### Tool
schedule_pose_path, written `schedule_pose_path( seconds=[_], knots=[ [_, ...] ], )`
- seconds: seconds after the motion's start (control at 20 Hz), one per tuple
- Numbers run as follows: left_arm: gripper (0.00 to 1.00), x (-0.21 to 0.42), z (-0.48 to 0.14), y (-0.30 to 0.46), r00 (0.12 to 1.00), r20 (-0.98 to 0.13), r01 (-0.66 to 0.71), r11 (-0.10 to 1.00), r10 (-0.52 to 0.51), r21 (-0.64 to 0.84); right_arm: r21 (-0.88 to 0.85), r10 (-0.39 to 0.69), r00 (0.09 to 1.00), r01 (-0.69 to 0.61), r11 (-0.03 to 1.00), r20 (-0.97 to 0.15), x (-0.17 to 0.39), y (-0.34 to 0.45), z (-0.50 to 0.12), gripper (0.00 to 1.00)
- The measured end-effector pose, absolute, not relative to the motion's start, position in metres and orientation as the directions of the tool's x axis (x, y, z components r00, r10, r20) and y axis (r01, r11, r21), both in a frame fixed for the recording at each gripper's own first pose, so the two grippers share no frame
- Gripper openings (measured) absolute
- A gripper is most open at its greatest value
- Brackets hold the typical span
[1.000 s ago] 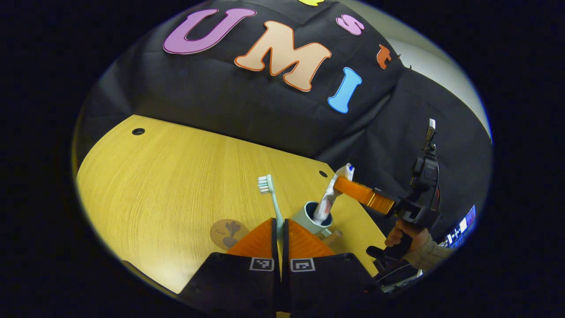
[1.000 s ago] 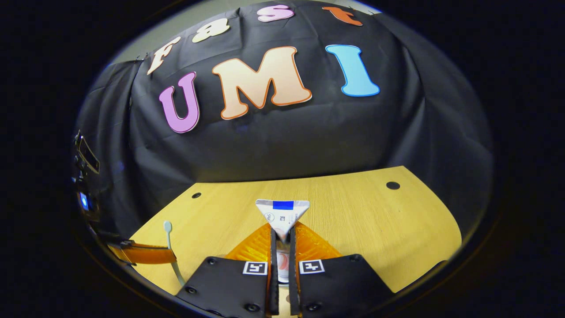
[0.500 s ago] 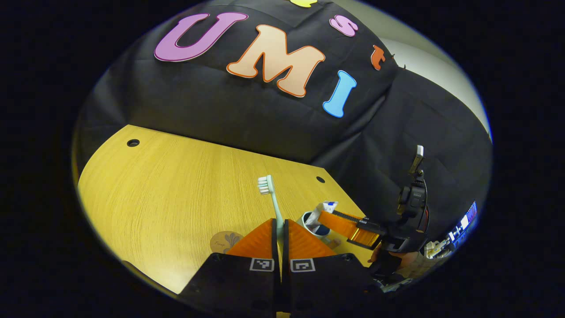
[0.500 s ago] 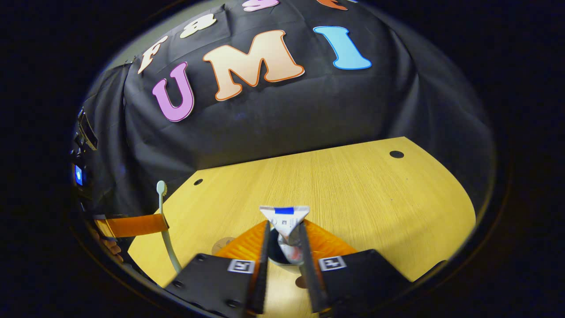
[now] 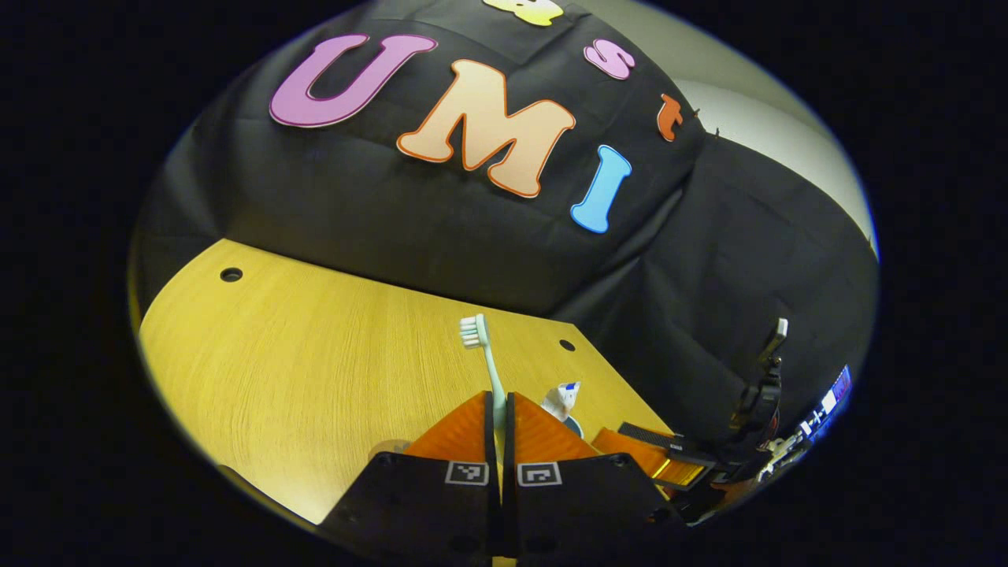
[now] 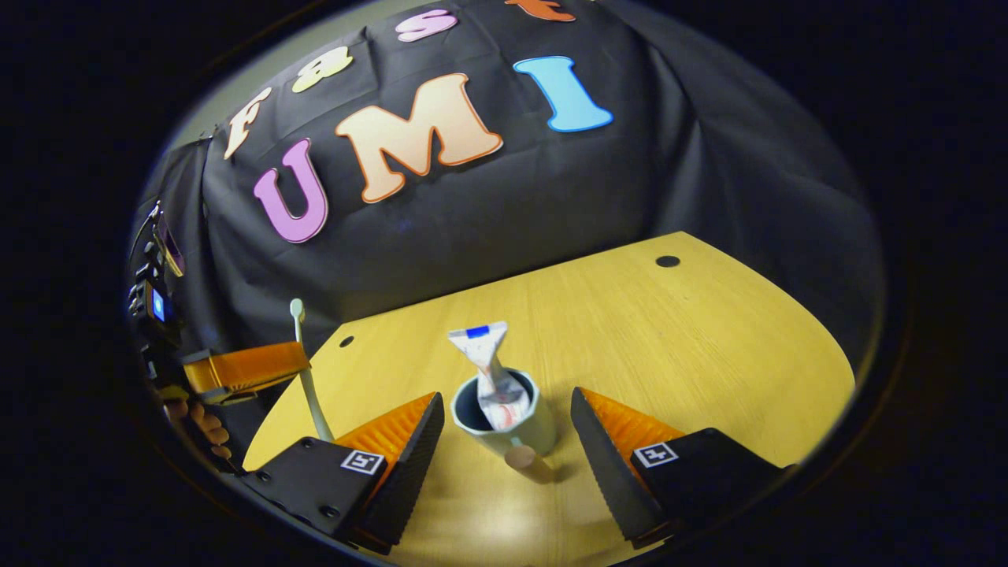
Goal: Put the toothbrush and toothpaste on the desktop into the cup, then pick up the cup and place it on the coaster on the desktop.
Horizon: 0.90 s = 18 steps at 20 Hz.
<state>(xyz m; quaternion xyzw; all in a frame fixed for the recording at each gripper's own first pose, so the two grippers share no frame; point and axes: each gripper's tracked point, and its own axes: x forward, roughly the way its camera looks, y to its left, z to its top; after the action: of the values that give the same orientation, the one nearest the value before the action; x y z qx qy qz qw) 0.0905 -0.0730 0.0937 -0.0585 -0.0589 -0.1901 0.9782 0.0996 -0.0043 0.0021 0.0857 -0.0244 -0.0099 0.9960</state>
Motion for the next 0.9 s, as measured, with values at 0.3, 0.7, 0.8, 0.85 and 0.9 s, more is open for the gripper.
schedule_pose_path(
  seconds=[0.3,0.7,0.8,0.85,0.9],
  knots=[
    [0.00,0.115,0.115,-0.113,0.890,0.222,0.430,0.896,-0.398,-0.116,0.279,-0.138,0.989,0.119,0.953,0.049,0.063,-0.051,-0.004,0.94],
    [0.00,0.154,0.123,-0.126,0.885,0.330,0.382,0.918,-0.330,-0.107,0.271,-0.254,0.967,0.252,0.929,-0.027,0.008,-0.116,-0.034,0.99],
    [0.00,0.158,0.115,-0.128,0.888,0.342,0.369,0.921,-0.308,-0.129,0.292,-0.261,0.965,0.256,0.921,-0.024,0.001,-0.126,-0.033,0.99],
    [0.00,0.159,0.111,-0.130,0.890,0.347,0.361,0.922,-0.296,-0.138,0.298,-0.259,0.966,0.253,0.920,-0.022,-0.001,-0.131,-0.032,0.94],
    [0.00,0.160,0.108,-0.132,0.892,0.355,0.348,0.927,-0.282,-0.140,0.297,-0.254,0.967,0.248,0.922,-0.019,-0.004,-0.135,-0.031,0.99]
  ],
)
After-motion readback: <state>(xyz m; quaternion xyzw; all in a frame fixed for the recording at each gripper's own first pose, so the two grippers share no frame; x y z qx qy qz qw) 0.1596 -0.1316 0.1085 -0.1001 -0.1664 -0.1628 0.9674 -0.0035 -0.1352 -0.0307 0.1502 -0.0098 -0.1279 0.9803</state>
